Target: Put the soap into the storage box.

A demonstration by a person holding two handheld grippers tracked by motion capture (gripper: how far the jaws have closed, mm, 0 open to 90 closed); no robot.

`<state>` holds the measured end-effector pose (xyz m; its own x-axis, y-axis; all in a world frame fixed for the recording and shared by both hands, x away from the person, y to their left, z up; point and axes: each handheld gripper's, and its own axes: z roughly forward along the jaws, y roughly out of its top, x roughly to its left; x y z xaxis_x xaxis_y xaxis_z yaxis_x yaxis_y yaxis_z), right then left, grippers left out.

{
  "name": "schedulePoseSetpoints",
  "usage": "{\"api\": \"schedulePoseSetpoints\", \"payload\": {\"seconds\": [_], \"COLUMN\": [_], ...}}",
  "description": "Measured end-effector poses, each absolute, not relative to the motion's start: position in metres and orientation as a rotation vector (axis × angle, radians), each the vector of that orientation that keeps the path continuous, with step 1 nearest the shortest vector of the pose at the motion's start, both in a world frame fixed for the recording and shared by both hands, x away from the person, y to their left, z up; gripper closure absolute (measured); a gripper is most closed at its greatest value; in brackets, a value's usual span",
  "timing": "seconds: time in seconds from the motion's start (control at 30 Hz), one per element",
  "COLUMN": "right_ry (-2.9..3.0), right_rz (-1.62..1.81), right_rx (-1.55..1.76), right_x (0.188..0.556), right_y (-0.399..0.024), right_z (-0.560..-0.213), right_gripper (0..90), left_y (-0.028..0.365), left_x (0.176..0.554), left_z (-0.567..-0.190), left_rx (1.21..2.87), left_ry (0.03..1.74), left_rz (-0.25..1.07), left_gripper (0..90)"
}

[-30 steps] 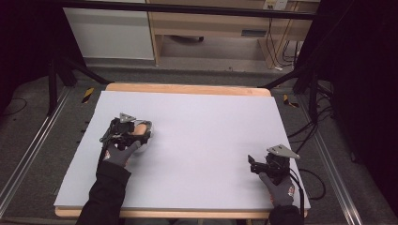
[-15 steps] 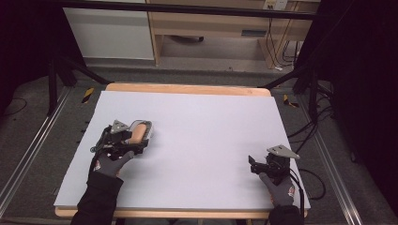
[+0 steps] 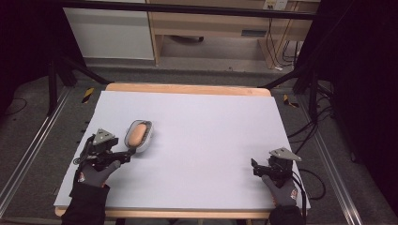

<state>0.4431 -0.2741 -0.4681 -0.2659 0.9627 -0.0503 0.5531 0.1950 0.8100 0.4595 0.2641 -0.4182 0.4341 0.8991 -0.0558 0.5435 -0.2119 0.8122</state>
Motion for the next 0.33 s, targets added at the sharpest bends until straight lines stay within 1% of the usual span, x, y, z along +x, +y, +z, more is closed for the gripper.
{"api": "schedulePoseSetpoints", "payload": {"seconds": [0.2, 0.33], "right_ry": [1.925, 1.929], "right_rz": [0.909, 0.896], "right_rx": [1.431, 1.433], "right_x": [0.442, 0.441], "right_y": [-0.275, -0.278], "right_z": [-0.473, -0.474], "right_gripper": [7.8, 7.8], "left_y": [0.277, 0.281], "left_x": [0.454, 0.451], "left_z": [-0.433, -0.442], "left_rx": [1.889, 1.885], "left_ry": [1.268, 1.304], "left_rz": [0.545, 0.556], "left_gripper": [19.3, 19.1]}}
